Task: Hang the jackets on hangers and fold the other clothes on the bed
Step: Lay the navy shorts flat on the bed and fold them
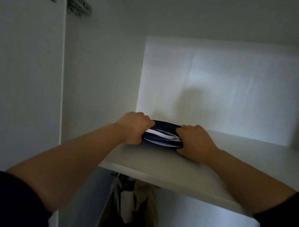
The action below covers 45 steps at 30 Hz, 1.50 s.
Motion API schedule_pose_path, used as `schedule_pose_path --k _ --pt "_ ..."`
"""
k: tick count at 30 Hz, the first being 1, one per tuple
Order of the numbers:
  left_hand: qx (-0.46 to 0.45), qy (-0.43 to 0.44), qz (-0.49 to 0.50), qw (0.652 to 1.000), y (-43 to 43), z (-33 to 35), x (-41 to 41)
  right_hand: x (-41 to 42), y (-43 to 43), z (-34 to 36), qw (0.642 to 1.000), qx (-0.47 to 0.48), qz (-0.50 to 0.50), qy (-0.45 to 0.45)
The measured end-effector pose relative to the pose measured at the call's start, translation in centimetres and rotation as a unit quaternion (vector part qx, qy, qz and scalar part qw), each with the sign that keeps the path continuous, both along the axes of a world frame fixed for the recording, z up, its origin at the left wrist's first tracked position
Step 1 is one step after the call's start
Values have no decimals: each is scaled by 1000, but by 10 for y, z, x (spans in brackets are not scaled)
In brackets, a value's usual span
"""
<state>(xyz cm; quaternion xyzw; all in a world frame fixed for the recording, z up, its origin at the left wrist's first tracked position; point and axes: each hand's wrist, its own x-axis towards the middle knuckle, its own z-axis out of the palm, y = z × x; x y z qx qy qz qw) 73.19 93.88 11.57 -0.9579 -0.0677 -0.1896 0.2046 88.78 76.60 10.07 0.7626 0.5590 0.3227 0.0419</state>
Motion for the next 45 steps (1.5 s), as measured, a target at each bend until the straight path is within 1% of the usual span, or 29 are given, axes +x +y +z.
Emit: schedule_pose_path --k 3,5,7,8,10,11,12,13,15,16,17,18,20,22,24,25,29,33,36,39,43,45 --pt "-101 99 38 989 -4 4 3 -1 -3 9 997 -7 26 76" --pt "-136 116 50 983 -2 16 1 -3 -3 17 992 -18 26 123" --pt "-165 112 72 977 3 30 3 -5 1 24 984 -22 15 177" --pt "-176 124 90 972 6 36 6 -6 6 28 978 -32 5 205" --pt "-176 175 135 959 15 41 16 -3 20 35 967 -61 -8 249" --pt "-159 195 161 954 21 40 23 0 28 37 964 -73 -10 254" --pt "-131 201 188 952 29 36 31 3 38 35 966 -80 -11 245" --pt "-95 190 212 954 37 31 37 7 48 31 974 -82 -13 213" --pt "-42 136 251 958 58 14 50 18 73 13 992 -78 -31 90" --pt "-30 107 269 957 69 5 56 24 85 2 994 -80 -53 49" --pt "-24 87 286 954 79 -5 60 30 96 -8 992 -84 -81 44" --pt "-21 73 295 953 89 -13 63 35 106 -15 987 -85 -111 73" --pt "-31 55 257 964 107 -26 73 48 124 -23 971 -78 -153 169" --pt "-91 41 181 978 118 -35 80 57 138 -27 952 -69 -166 246" --pt "-141 32 146 979 125 -40 85 62 149 -30 941 -55 -157 294" --pt "-146 28 145 978 128 -42 86 63 155 -30 940 -49 -154 302" --pt "-145 -6 177 973 143 -50 89 68 174 -34 943 -20 -159 293" --pt "-261 12 180 948 156 -59 94 78 185 -36 941 -9 -166 294" --pt "-278 16 174 944 159 -61 97 81 184 -35 941 -10 -161 297" --pt "-284 24 171 943 149 -58 94 74 170 -32 945 -28 -151 287" --pt "-356 18 119 927 119 -51 77 50 129 -24 950 -66 -152 264" --pt "-366 21 92 926 98 -48 68 32 101 -19 956 -62 -130 255"
